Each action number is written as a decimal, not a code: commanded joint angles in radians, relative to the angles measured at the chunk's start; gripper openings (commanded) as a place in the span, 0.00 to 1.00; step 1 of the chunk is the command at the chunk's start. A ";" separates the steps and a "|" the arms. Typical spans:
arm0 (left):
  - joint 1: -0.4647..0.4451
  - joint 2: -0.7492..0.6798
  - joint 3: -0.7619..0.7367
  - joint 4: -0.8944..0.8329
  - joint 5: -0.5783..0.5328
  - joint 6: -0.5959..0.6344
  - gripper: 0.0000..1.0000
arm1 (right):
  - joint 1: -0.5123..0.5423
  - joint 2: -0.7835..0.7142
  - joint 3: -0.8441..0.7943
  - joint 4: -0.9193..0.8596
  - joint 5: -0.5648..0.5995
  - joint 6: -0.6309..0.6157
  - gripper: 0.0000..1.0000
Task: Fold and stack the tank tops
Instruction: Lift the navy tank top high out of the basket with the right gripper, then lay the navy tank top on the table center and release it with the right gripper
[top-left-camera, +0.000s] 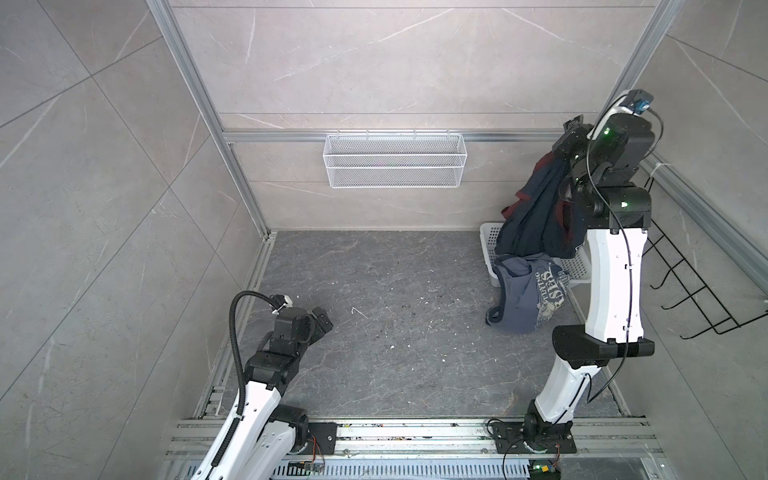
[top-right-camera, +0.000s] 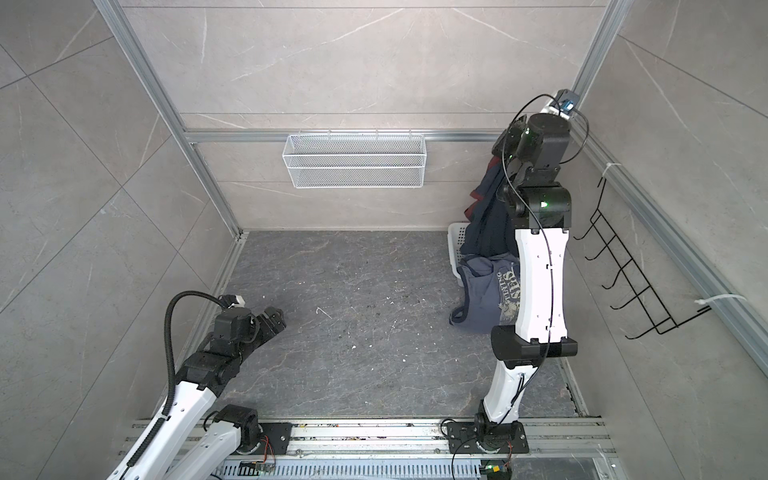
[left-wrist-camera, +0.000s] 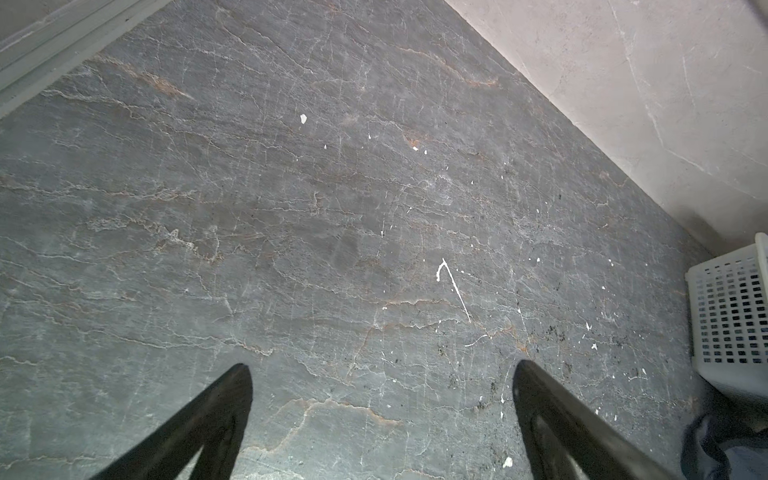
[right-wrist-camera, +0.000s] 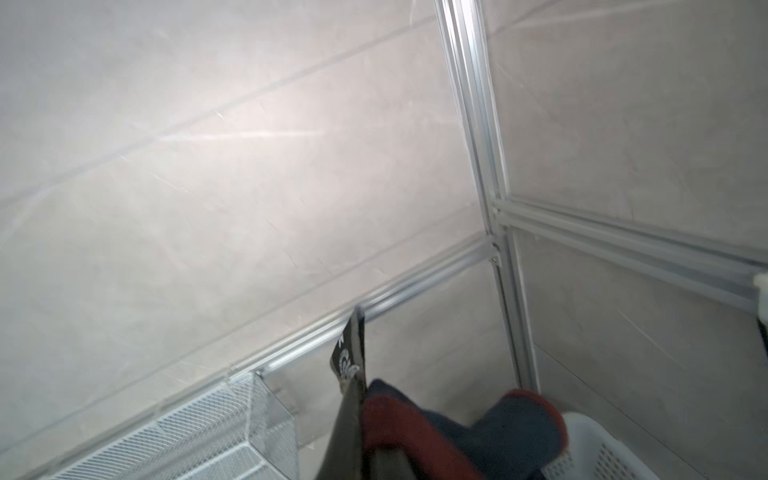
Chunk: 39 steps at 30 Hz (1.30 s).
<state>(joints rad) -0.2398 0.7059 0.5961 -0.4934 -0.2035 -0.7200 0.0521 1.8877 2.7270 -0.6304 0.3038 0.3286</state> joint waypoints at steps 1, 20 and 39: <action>0.000 0.001 -0.001 -0.001 0.017 -0.010 1.00 | 0.004 0.008 0.057 0.159 -0.103 0.033 0.00; 0.000 0.047 0.011 0.022 0.021 -0.019 1.00 | 0.323 -0.062 0.102 0.357 -0.461 0.073 0.00; 0.000 -0.139 0.001 -0.071 -0.079 0.007 1.00 | 0.652 0.092 -0.494 -0.097 -0.357 0.005 0.81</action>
<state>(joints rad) -0.2398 0.6022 0.5938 -0.5350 -0.2455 -0.7315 0.7090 2.0003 2.3047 -0.5922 -0.1810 0.3428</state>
